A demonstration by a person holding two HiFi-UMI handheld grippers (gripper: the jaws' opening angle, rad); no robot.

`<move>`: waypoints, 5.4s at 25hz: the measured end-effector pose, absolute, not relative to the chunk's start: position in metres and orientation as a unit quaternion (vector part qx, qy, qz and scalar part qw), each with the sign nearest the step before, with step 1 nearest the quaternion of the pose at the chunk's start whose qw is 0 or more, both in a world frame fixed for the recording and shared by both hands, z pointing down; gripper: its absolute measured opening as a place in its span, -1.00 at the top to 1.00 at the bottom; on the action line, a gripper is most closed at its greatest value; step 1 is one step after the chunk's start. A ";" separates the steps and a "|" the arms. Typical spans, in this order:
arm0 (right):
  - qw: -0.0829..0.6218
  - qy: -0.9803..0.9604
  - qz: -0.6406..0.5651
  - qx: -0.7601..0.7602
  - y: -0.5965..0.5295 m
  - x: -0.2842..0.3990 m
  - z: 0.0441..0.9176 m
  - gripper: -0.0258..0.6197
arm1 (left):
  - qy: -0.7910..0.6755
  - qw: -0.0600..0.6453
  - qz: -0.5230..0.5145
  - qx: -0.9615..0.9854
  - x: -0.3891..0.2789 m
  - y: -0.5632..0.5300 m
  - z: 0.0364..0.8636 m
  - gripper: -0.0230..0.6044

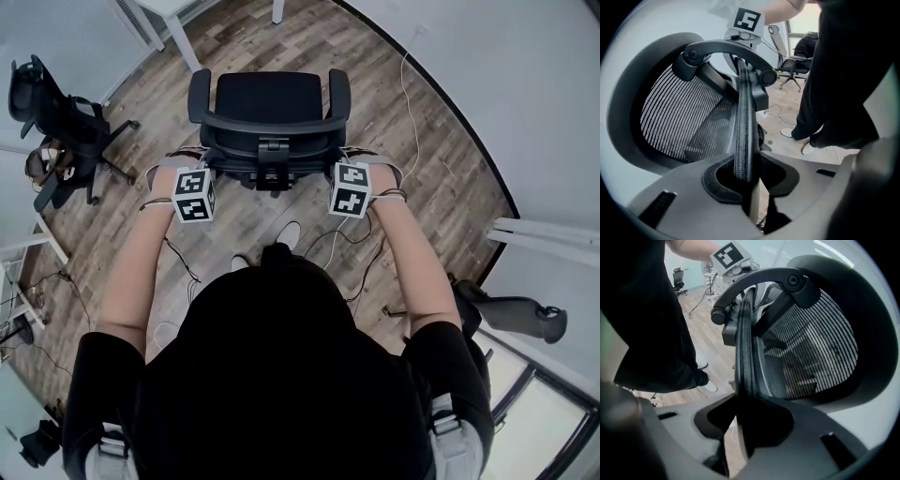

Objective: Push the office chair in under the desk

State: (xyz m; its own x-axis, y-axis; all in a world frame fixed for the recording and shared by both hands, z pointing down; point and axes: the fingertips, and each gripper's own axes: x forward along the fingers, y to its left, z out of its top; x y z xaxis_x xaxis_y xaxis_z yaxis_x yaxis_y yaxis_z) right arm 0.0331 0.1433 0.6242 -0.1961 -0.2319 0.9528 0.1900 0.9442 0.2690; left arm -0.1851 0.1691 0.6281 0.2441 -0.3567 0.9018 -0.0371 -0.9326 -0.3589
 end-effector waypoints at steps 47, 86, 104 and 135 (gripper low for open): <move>0.603 -0.768 -0.214 -0.017 -0.050 0.053 0.624 0.60 | 0.155 0.075 -0.611 -0.773 -0.159 -0.004 0.629 0.69; 0.606 -0.754 -0.251 -0.024 -0.278 -0.010 0.631 0.61 | 0.183 0.075 -0.606 -0.771 -0.217 -0.210 0.632 0.70; 0.583 -0.752 -0.294 -0.090 -0.429 -0.039 0.624 0.62 | 0.243 0.022 -0.616 -0.749 -0.235 -0.334 0.631 0.70; 0.534 -0.731 -0.376 -0.198 -0.590 -0.018 0.621 0.61 | 0.354 -0.060 -0.614 -0.703 -0.177 -0.440 0.631 0.72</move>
State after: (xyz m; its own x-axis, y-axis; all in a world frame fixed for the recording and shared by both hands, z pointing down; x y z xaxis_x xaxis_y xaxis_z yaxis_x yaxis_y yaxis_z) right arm -0.0183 -0.5896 0.6212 -0.3511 -0.1130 0.9295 0.6910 0.6387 0.3386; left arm -0.1775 -0.4404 0.6309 -0.0053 -0.4242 0.9055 -0.5720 -0.7415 -0.3507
